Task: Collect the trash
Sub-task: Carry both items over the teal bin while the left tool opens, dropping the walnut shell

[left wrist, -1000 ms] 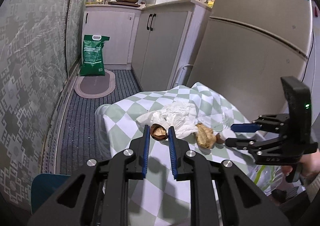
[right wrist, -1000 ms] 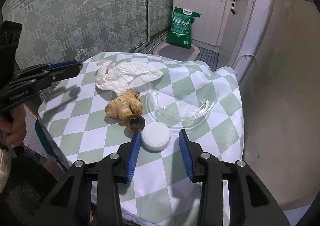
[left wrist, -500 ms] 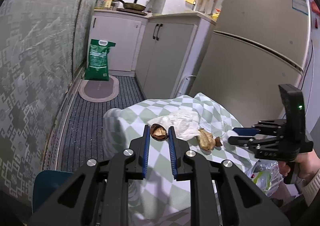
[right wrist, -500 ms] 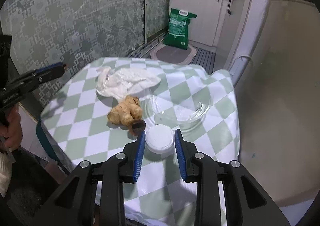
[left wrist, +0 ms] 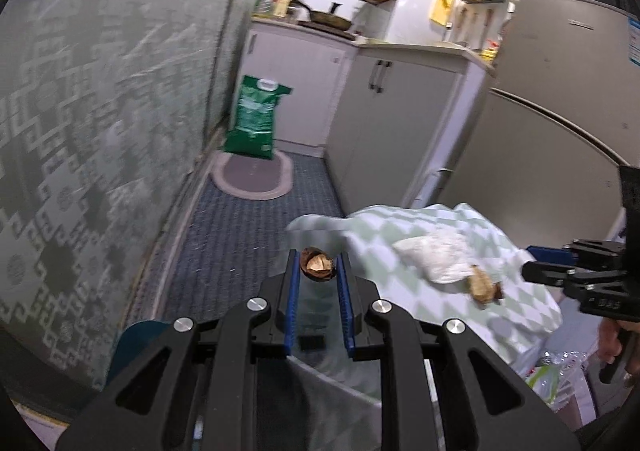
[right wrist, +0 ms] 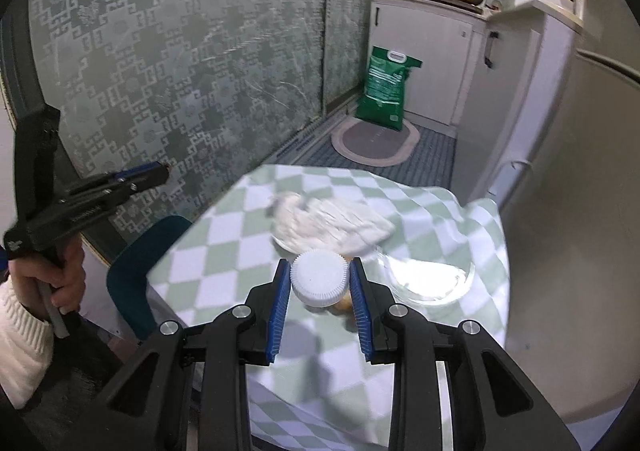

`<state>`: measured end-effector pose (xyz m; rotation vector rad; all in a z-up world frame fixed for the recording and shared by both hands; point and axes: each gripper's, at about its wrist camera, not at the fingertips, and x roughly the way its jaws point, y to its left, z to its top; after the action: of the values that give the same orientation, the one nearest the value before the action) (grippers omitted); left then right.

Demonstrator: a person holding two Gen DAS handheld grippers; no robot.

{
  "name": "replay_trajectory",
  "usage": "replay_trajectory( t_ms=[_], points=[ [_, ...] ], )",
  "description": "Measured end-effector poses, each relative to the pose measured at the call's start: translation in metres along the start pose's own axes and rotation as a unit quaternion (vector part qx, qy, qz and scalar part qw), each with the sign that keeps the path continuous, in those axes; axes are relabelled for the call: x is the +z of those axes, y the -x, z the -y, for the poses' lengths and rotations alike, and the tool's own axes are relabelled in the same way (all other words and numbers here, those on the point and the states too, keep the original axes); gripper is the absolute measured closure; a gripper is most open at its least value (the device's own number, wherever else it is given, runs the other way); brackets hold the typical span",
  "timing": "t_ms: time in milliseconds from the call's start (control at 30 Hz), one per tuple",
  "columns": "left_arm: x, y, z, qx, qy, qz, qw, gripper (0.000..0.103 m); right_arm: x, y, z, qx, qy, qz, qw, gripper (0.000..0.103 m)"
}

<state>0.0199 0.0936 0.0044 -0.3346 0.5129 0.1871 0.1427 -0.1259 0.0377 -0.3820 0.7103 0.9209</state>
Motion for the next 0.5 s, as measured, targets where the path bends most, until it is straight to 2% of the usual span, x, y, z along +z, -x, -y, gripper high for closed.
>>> replay_trajectory(
  t_ms=[267, 500],
  points=[
    [-0.005, 0.008, -0.039, 0.04, 0.017, -0.012, 0.999, 0.083, 0.024, -0.004, -0.036, 0.027, 0.014, 0.016, 0.999, 0.073],
    [-0.014, 0.005, -0.062, 0.067, 0.015, -0.052, 0.9963, 0.083, 0.041, -0.011, -0.067, 0.05, 0.027, 0.022, 0.998, 0.073]
  ],
)
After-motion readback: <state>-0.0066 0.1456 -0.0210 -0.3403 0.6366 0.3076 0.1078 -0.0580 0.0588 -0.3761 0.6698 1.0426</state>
